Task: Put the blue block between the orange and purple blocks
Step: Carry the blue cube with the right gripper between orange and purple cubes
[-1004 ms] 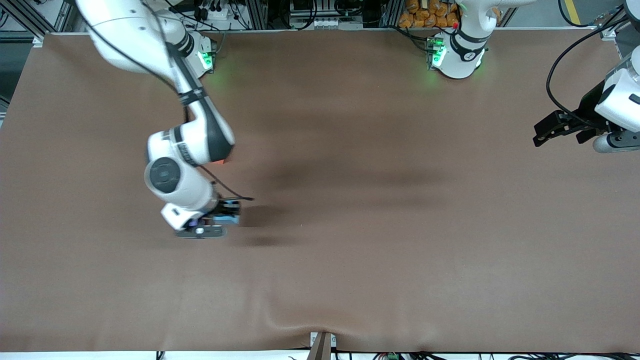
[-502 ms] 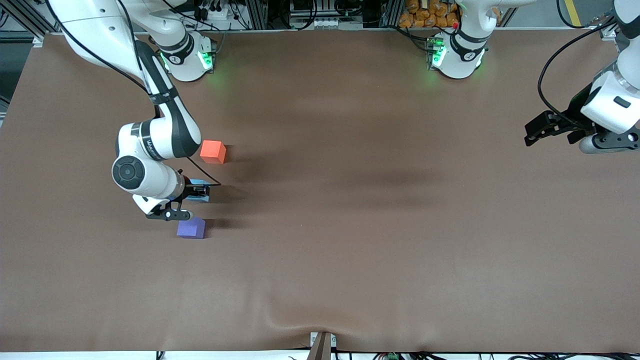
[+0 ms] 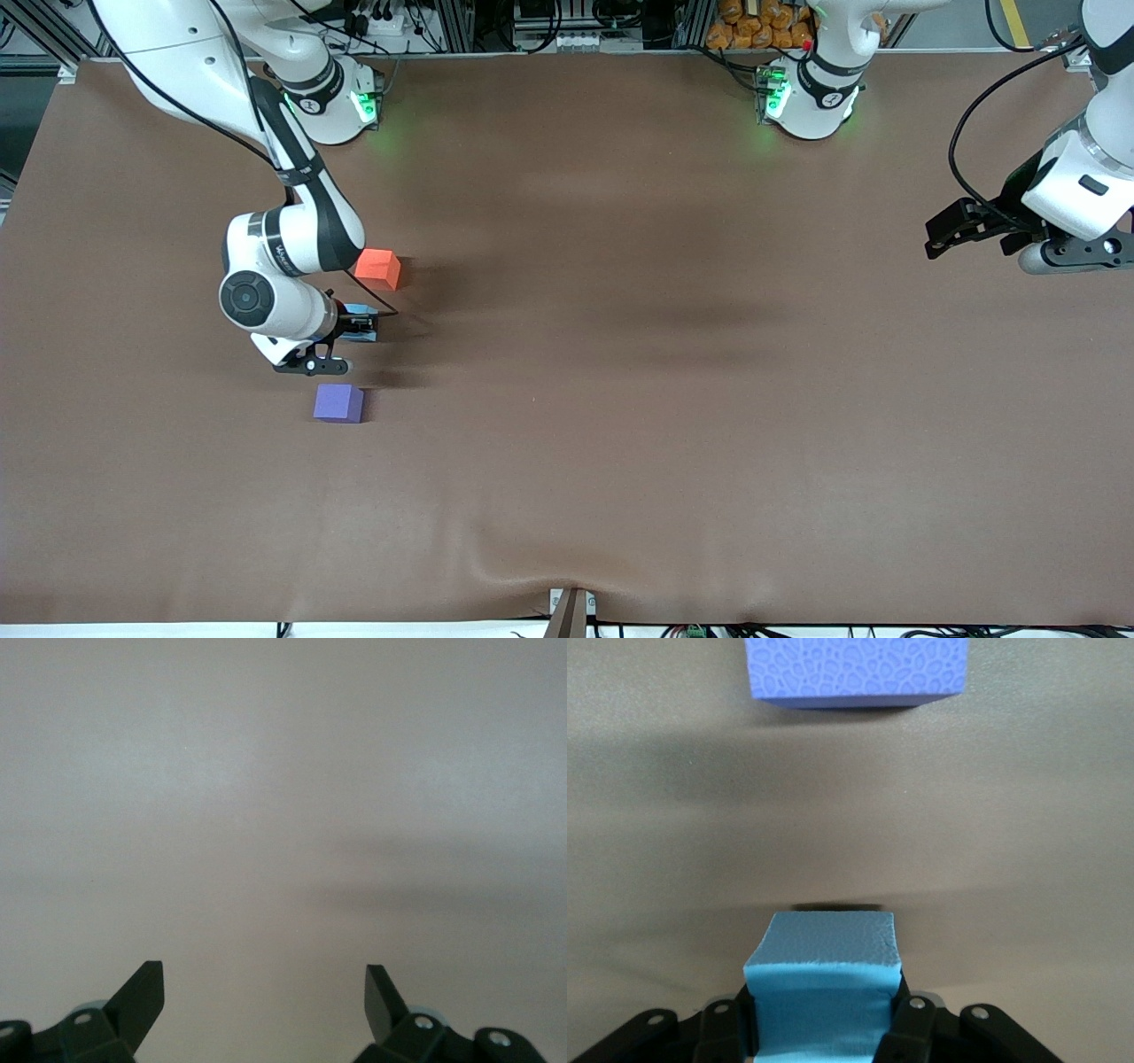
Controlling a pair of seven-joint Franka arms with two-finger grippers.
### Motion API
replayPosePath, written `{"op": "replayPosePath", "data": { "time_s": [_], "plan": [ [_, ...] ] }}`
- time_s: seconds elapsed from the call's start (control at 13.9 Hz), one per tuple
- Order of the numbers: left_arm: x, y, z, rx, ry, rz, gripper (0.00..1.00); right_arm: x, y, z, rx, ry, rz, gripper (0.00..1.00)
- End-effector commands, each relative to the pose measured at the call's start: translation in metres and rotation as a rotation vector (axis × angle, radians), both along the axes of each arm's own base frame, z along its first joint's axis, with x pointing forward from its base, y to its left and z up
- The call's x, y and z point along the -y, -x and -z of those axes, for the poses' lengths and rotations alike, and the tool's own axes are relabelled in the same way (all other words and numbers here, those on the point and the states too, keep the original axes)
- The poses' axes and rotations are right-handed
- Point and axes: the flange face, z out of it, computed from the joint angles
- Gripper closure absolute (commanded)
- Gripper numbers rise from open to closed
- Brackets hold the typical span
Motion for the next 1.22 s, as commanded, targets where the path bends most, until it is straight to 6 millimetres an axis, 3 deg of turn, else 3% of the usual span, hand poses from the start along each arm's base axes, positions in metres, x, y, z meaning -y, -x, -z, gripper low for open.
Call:
{"op": "replayPosePath", "data": {
  "time_s": [0.0, 0.14, 0.22, 0.36, 0.5, 0.65, 0.86, 1.15],
  "plan": [
    [0.0, 0.003, -0.003, 0.014, 0.016, 0.015, 0.0, 0.0, 0.008, -0.009, 0.04, -0.008, 0.0, 0.76],
    [0.0, -0.002, -0.004, 0.042, 0.019, 0.015, 0.0, 0.005, 0.001, -0.009, 0.081, -0.014, 0.013, 0.7],
    [0.001, -0.004, -0.003, 0.048, 0.019, 0.016, 0.0, 0.005, 0.0, -0.009, 0.093, -0.016, 0.018, 0.58],
    [0.001, -0.003, -0.005, 0.051, 0.02, 0.016, 0.0, 0.005, 0.0, -0.009, 0.093, -0.017, 0.022, 0.0],
    [0.001, -0.003, -0.005, 0.051, 0.02, 0.016, 0.0, 0.003, -0.002, -0.02, 0.103, -0.021, 0.019, 0.0],
    [-0.001, -0.004, -0.006, 0.053, 0.02, 0.013, 0.0, 0.003, -0.007, -0.054, 0.144, -0.034, 0.015, 0.0],
    [-0.007, -0.006, -0.008, 0.06, 0.01, 0.005, 0.0, 0.003, -0.022, -0.136, 0.218, -0.057, 0.009, 0.0],
    [-0.029, -0.008, -0.007, 0.059, 0.003, -0.034, 0.0, 0.054, -0.045, -0.252, 0.172, -0.054, 0.033, 0.0]
  ]
}}
